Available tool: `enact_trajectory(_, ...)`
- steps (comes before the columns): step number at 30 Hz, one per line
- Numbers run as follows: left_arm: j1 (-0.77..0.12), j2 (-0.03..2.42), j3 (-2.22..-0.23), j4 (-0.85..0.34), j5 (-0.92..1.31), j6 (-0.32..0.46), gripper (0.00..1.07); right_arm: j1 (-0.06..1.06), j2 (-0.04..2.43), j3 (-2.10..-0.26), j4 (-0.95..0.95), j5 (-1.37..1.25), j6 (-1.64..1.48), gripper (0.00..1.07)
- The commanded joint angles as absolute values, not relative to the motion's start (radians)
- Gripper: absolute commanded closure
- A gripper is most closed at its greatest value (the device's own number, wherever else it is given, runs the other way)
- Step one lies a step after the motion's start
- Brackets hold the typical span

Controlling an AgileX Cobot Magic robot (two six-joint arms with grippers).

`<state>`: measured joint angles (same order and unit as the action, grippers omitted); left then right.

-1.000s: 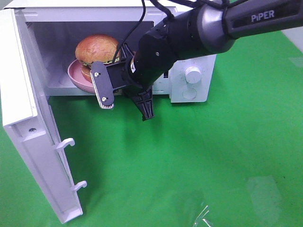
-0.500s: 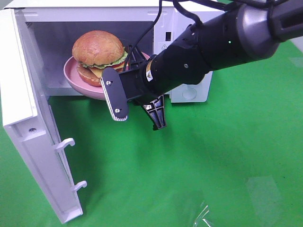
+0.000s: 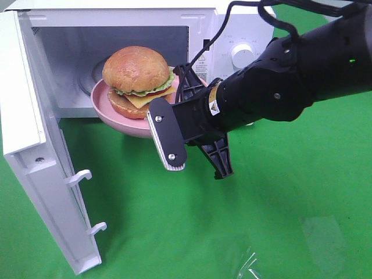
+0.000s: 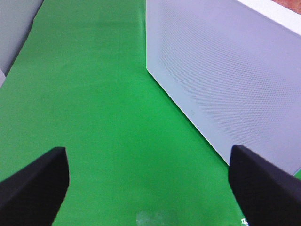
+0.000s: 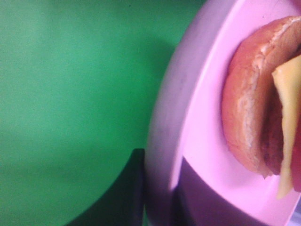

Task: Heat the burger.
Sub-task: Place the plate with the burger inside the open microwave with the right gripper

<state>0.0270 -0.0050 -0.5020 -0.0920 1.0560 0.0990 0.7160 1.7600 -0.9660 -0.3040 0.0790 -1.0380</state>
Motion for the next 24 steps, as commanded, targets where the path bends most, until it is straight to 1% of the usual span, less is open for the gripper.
enact_trajectory(1, 0.031, -0.025, -0.5, -0.096, 1.043, 0.097, 0.22, 0.703, 1.677, -0.928, -0.301, 0.032, -1.021, 1.07)
enact_trajectory(4, 0.031, -0.025, -0.5, -0.096, 1.043, 0.097, 0.22, 0.703, 1.644, -0.902, -0.301, 0.038, -1.021, 1.07)
enact_trajectory(6, 0.031, -0.025, -0.5, -0.096, 1.043, 0.097, 0.22, 0.703, 1.566, -0.848, -0.301, 0.076, -1.021, 1.07)
enact_trajectory(9, 0.031, -0.025, -0.5, -0.096, 1.043, 0.097, 0.22, 0.703, 1.55, -0.84, -0.303, 0.088, -1.021, 1.07)
enact_trajectory(13, 0.031, -0.025, -0.5, -0.096, 1.043, 0.097, 0.22, 0.703, 1.429, -0.788, -0.321, 0.167, -1.021, 1.07)
enact_trajectory(18, 0.031, -0.025, -0.5, -0.096, 1.043, 0.097, 0.22, 0.703, 1.367, -0.76, -0.333, 0.21, -1.017, 1.07)
enact_trajectory(20, 0.031, -0.025, -0.5, -0.096, 1.043, 0.097, 0.22, 0.703, 1.285, -0.739, -0.344, 0.282, -1.017, 1.07)
enact_trajectory(21, 0.031, -0.025, -0.5, -0.096, 1.043, 0.097, 0.22, 0.703, 1.285, -0.739, -0.344, 0.282, -1.017, 1.07)
enact_trajectory(24, 0.031, -0.025, -0.5, -0.096, 1.043, 0.097, 0.22, 0.703, 1.225, -0.721, -0.389, 0.332, -0.995, 1.07)
